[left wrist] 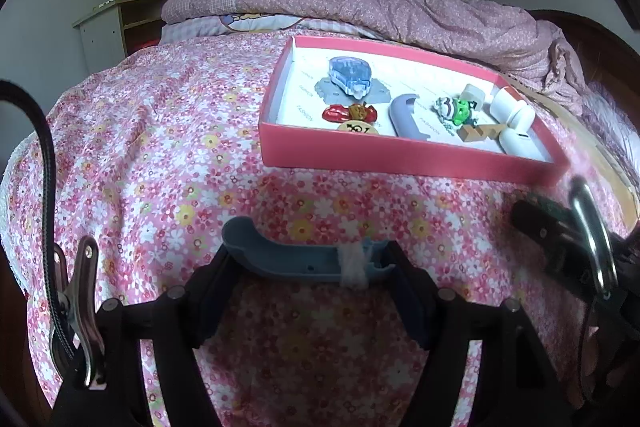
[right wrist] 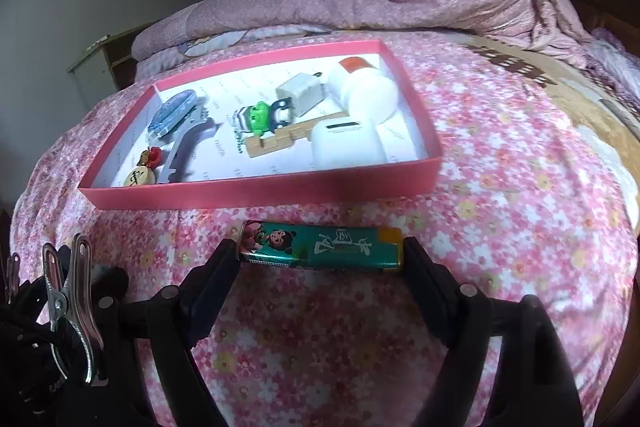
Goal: Organize rigid objects
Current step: 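Carry the hook with the left tool while the right tool carries the lighter into the tray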
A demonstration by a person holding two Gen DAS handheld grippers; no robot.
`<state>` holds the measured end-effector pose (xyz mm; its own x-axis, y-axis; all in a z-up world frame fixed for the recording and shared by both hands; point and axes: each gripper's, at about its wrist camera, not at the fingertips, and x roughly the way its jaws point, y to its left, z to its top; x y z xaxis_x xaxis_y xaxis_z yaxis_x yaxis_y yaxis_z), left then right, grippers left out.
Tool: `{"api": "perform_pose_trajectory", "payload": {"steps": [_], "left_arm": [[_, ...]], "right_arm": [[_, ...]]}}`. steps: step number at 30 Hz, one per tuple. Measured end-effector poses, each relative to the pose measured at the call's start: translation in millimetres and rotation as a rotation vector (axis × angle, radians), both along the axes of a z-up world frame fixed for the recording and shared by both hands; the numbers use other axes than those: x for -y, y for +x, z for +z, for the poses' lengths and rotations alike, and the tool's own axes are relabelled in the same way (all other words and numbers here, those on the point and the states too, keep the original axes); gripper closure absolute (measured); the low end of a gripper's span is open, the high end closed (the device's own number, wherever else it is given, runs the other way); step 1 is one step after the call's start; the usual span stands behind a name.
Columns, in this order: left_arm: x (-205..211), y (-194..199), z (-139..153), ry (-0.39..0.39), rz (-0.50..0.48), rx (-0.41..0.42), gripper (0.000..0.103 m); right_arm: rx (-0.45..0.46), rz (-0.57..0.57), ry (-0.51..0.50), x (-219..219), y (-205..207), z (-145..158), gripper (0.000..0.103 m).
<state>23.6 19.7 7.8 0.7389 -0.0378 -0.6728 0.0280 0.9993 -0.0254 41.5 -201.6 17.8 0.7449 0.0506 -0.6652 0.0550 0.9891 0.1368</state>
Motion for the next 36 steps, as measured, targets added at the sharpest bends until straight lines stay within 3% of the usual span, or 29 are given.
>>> {"api": "perform_pose_trajectory", "payload": {"steps": [8, 11, 16, 19, 24, 36], "left_arm": [[0, 0, 0, -0.002, 0.001, -0.003, 0.029], [-3, -1, 4, -0.035, -0.009, -0.002, 0.030], [-3, -1, 18, -0.031, -0.016, 0.020, 0.030], [0, 4, 29, -0.017, -0.023, 0.039, 0.030], [2, 26, 44, -0.029, -0.048, 0.041, 0.030], [22, 80, 52, -0.032, -0.081, 0.011, 0.030]], "right_arm": [[0.034, 0.010, 0.047, 7, -8, 4, 0.020], [0.035, 0.023, 0.064, 8, -8, 4, 0.020], [0.005, 0.005, 0.111, 18, -4, 0, 0.020], [0.031, 0.008, 0.082, 14, -8, 7, 0.020], [0.095, 0.061, 0.026, 3, -16, 20, 0.020], [0.083, 0.089, 0.085, 22, -5, 34, 0.020]]}}
